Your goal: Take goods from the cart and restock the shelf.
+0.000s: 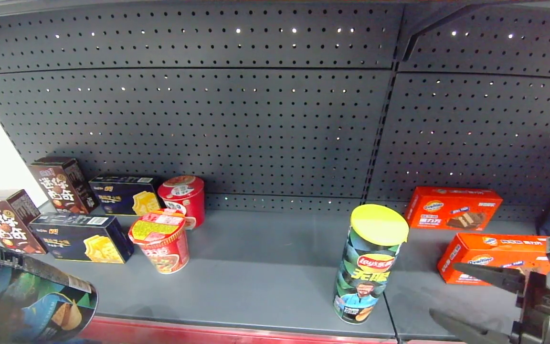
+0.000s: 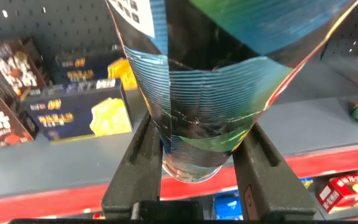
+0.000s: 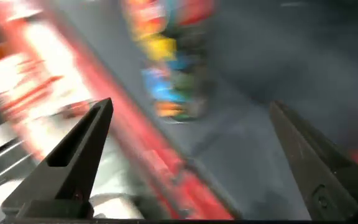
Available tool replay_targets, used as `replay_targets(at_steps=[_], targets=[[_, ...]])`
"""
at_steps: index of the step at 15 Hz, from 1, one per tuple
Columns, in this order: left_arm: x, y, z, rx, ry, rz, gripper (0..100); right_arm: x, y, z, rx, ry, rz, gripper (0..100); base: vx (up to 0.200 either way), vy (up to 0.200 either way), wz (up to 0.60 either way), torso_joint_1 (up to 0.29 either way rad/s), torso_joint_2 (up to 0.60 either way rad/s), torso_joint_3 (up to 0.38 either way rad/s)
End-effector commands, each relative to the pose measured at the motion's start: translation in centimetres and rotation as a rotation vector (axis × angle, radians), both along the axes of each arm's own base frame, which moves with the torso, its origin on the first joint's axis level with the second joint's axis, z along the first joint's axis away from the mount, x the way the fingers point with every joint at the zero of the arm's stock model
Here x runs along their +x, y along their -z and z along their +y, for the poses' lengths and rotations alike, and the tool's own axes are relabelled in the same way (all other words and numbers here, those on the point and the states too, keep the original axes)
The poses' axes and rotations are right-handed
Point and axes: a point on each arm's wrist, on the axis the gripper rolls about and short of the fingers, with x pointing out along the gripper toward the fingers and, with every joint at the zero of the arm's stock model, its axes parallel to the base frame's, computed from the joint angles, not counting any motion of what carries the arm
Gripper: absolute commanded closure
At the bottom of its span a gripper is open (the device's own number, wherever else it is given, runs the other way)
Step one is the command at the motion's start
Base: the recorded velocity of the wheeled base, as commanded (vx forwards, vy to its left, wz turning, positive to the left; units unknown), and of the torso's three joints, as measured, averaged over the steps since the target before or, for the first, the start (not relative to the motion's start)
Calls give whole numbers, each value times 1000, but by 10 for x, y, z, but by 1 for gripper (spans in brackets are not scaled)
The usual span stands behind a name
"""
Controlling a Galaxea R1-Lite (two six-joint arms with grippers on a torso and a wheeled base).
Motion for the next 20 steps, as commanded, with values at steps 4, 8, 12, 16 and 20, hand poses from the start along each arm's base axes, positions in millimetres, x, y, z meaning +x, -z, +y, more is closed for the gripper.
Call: replay_targets(at_steps=[4, 8, 12, 16, 20], targets=[[-1, -22, -5, 5, 191, -63, 100, -67, -27, -37, 70, 385, -159, 0, 0, 0, 0, 0, 0, 0], [19, -19, -12, 4, 423, 47, 100, -114, -1, -58, 177, 546, -153, 0, 0, 0, 0, 0, 0, 0], [54, -19, -28, -2, 583, 174, 100, -135, 48, -62, 179, 641, -192, 0, 0, 0, 0, 0, 0, 0], [94, -33, -51, 5, 680, 218, 100, -138, 66, -63, 137, 718, -186, 0, 0, 0, 0, 0, 0, 0], [138, -33, -78, 19, 740, 240, 100, -138, 68, -63, 97, 708, -185, 0, 0, 0, 0, 0, 0, 0]])
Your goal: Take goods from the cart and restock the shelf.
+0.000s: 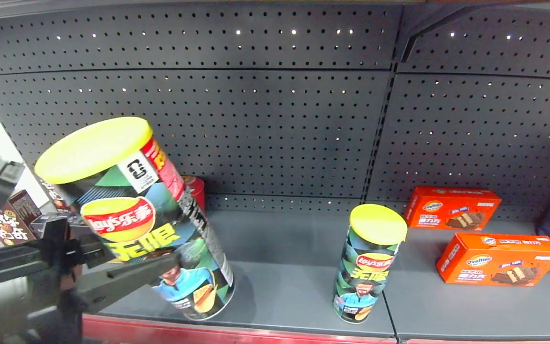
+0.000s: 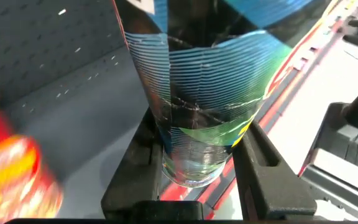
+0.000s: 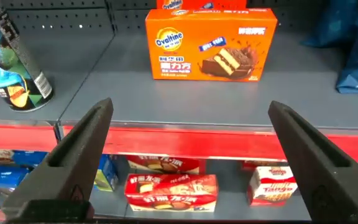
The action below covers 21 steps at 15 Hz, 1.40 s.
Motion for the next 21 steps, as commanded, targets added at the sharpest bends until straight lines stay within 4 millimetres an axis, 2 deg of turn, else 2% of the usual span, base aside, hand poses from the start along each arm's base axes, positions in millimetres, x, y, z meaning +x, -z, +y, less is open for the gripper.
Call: replay_targets(at_steps=[1, 4, 7, 11, 16, 19, 21], targets=[[34, 13, -19, 27, 27, 59, 100, 0, 0, 0, -46, -2, -5, 0, 0, 0, 0, 0, 0, 0], [58, 27, -29, 55, 33, 31, 100, 0, 0, 1, -168, -29, -8, 0, 0, 0, 0, 0, 0, 0], [71, 38, -37, 68, 43, 36, 100, 0, 0, 1, -164, -43, -9, 0, 0, 0, 0, 0, 0, 0], [84, 38, -44, 75, 27, 39, 100, 0, 0, 1, -144, -44, -9, 0, 0, 0, 0, 0, 0, 0], [86, 34, -44, 70, 23, 24, 100, 0, 0, 1, -132, -42, -8, 0, 0, 0, 0, 0, 0, 0], [87, 35, -45, 71, 23, 27, 100, 0, 0, 1, -135, -44, -8, 0, 0, 0, -600, 1, 4, 1], [87, 35, -45, 72, 25, 29, 100, 0, 0, 1, -135, -45, -8, 0, 0, 0, 0, 0, 0, 0]])
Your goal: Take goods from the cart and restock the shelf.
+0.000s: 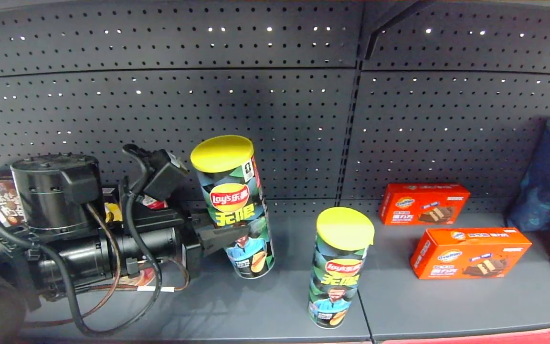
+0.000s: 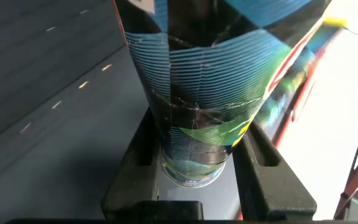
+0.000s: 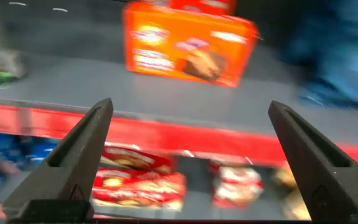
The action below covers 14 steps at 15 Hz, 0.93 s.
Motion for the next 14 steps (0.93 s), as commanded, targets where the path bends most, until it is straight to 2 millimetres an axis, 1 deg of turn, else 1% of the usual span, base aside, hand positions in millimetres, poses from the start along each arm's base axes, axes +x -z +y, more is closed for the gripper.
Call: replay_targets(at_steps=[1, 5, 7, 9, 10, 11, 12, 14], targets=[[3, 1, -1, 0, 2, 1, 100, 0, 0, 0, -3, -1, 5, 0, 0, 0, 0, 0, 0, 0], [12, 1, -5, 1, 0, 1, 100, 0, 0, 0, -2, -4, 5, 0, 0, 0, 0, 0, 0, 0], [23, -1, -10, -1, -6, -6, 100, 0, 0, 0, 1, -3, 5, 0, 0, 0, 0, 0, 0, 0], [39, -4, -16, 10, -6, -45, 100, 0, 0, 0, -1, -4, 5, 0, 0, 0, 0, 0, 0, 0], [43, -3, -17, 24, -8, -59, 100, 0, 0, 0, -1, -3, 5, 0, 0, 0, 0, 0, 0, 0], [53, 0, -21, 46, -10, -79, 100, 0, 0, 0, 1, -4, 5, 0, 0, 0, 0, 0, 0, 0], [59, 4, -23, 62, -32, -71, 100, 0, 0, 0, 1, -4, 5, 0, 0, 0, 0, 0, 0, 0], [64, 10, -27, 73, -50, -55, 100, 0, 0, 0, 1, -4, 5, 0, 0, 0, 0, 0, 0, 0]])
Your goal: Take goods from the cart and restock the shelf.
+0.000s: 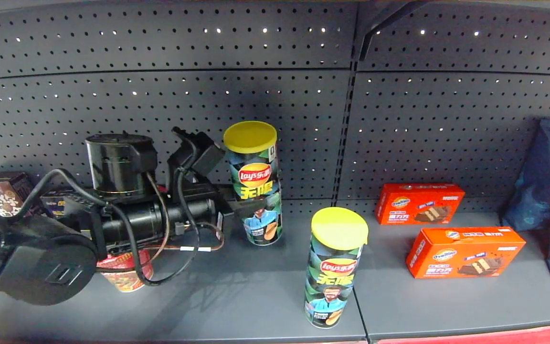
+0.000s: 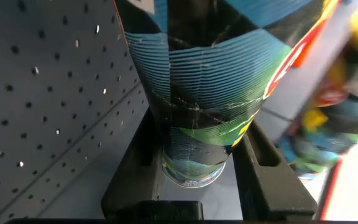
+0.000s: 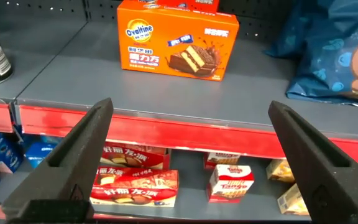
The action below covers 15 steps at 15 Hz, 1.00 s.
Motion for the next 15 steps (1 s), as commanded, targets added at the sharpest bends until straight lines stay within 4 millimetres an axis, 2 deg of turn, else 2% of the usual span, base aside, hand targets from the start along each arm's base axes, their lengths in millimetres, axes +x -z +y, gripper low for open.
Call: replay_targets(at_steps=[1, 4, 9, 10, 12, 15], targets=[[9, 12, -8, 11, -3, 34, 100, 0, 0, 0, -1, -1, 3, 0, 0, 0, 0, 0, 0, 0], [24, 14, -15, 8, -24, 33, 100, 0, 0, 0, -3, -5, 3, 0, 0, 0, 0, 0, 0, 0], [46, 31, -47, -2, 77, 54, 100, 0, 0, 1, -8, -27, 3, 0, 0, 0, 0, 0, 0, 0], [57, 37, -53, 1, 76, 56, 100, 0, 0, 1, -12, -27, 3, 0, 0, 0, 0, 0, 0, 0], [71, 42, -60, -4, 77, 46, 100, 0, 0, 1, -19, -24, 2, 0, 0, 0, 0, 0, 0, 0], [76, 48, -62, -1, 77, 53, 100, 0, 0, 1, -28, -24, 2, 0, 0, 0, 0, 0, 0, 0]])
